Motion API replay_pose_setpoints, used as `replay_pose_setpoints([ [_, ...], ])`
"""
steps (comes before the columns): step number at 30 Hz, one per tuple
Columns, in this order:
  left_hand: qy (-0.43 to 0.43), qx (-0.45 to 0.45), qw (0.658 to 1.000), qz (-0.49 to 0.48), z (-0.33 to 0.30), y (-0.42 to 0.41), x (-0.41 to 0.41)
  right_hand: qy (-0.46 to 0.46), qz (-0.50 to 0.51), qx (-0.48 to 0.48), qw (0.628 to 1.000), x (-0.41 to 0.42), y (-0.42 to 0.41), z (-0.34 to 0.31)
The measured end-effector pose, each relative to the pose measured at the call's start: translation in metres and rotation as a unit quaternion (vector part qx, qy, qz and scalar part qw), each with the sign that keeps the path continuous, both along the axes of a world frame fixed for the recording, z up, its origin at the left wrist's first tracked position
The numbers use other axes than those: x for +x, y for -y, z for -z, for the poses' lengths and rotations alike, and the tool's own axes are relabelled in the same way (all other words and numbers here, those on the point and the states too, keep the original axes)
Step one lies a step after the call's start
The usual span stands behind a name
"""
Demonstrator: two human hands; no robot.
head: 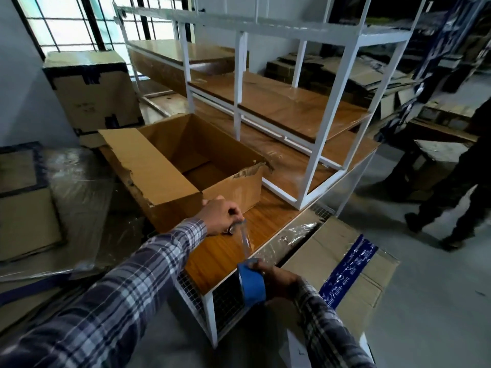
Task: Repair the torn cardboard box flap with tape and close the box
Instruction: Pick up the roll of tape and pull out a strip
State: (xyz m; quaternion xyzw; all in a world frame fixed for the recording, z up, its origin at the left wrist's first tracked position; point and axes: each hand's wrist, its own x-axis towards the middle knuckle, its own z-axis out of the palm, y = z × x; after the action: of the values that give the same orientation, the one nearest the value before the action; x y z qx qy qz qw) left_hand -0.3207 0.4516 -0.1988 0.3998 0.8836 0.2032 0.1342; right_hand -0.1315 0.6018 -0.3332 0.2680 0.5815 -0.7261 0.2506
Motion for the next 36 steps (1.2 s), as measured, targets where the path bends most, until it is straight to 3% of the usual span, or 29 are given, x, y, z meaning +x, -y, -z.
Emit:
replay_pose_setpoints([
  [6, 0.032, 0.016, 0.999, 0.015, -0.004, -0.010, -0.002, -0.076, -0.066, 0.030, 0.994, 0.004, -0.001, -0.028],
  [10, 0.003, -0.009, 1.000, 0.018, -0.011, -0.014, 0.006, -0.095, -0.090, 0.069, 0.989, 0.009, -0.002, -0.025],
  [16, -0.063, -0.030, 0.997, 0.015, -0.028, -0.012, 0.008, -0.117, -0.001, 0.074, 0.990, 0.012, -0.004, -0.026],
  [20, -0.092, -0.022, 0.995, 0.018, -0.048, -0.012, 0.005, -0.096, -0.007, 0.114, 0.989, 0.008, -0.007, -0.031],
  [26, -0.135, 0.006, 0.991, 0.005, -0.085, -0.021, -0.001, 0.022, -0.060, 0.155, 0.986, -0.005, -0.019, -0.043],
  [31, -0.151, 0.015, 0.988, 0.001, -0.092, -0.017, -0.007, -0.035, 0.006, 0.105, 0.994, -0.008, -0.022, -0.052],
  [36, -0.152, 0.006, 0.988, 0.001, -0.093, -0.021, -0.003, -0.048, 0.010, 0.078, 0.996, -0.008, -0.008, -0.052],
])
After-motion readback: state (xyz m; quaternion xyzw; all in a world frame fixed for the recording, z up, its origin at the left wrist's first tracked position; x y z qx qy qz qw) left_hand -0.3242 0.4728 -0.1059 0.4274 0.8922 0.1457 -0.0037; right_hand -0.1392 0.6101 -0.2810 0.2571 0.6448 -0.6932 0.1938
